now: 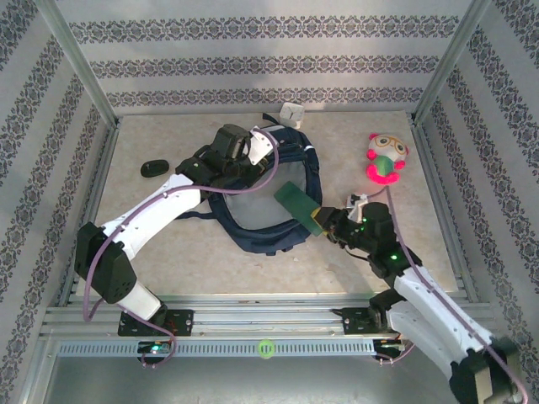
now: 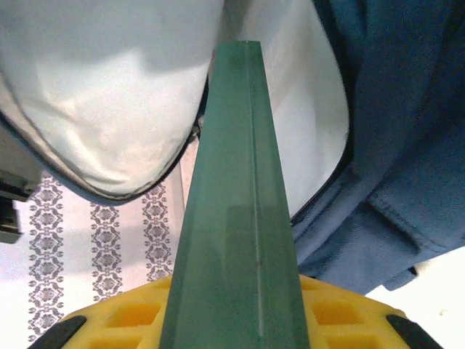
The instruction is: Pack books, pencil case, and school supplies into a backpack
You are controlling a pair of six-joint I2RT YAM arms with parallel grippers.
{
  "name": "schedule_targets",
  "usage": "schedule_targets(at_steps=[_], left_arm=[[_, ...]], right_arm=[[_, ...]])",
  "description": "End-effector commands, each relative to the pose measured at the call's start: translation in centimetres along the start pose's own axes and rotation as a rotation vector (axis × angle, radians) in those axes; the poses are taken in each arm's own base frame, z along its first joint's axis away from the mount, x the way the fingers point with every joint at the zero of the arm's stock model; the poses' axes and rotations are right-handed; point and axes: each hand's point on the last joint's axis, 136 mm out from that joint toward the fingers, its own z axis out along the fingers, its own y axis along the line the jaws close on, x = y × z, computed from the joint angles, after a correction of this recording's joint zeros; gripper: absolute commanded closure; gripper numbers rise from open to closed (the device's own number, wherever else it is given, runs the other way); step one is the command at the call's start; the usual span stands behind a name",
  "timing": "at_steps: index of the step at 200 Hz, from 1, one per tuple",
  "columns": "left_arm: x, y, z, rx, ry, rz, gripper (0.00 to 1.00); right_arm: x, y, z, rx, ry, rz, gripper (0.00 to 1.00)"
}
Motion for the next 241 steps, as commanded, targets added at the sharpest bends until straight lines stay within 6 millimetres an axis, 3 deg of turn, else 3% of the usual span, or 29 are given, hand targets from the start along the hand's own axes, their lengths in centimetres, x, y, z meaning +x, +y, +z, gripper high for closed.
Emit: schedule_targets(at_steps=[1,34,64,128,190,241], left_arm=[[-5.3,0.0,-1.7,0.024,-0.165,-0.043,1.0],[-5.8,-0.5,-1.5,0.058,-0.184,-0.065,1.0],[-6.6,-0.7,-1.9,0.078,-0.21,-0.082,1.0],[-7.3,-1.3,-2.3,0.119,-0.233,-0.079,1.0],[-8.5,-1.1,-3.3,0.116,-0.283,-0.073,1.0],[-9.4,-0.5,-3.8,0.116,-0.318,-0.09,1.0]], right_arm=[[-1.6,4.0,1.4,-0.143,-0.12,-0.005,0.78],[-1.9,5.3,4.2,-0.172,-0.187,0.004,0.78],[-2.1,5.1,6.4,-0.146,-0.285,0.023,0.78],[-1.8,5.8,12.9,-0.166,-0.307,0.057,0.78],[-0.2,4.9,22.0,-0.187,-0.207,0.11,0.78],[0.5,3.3,25.8,-0.138,-0.187,0.142,0.75]])
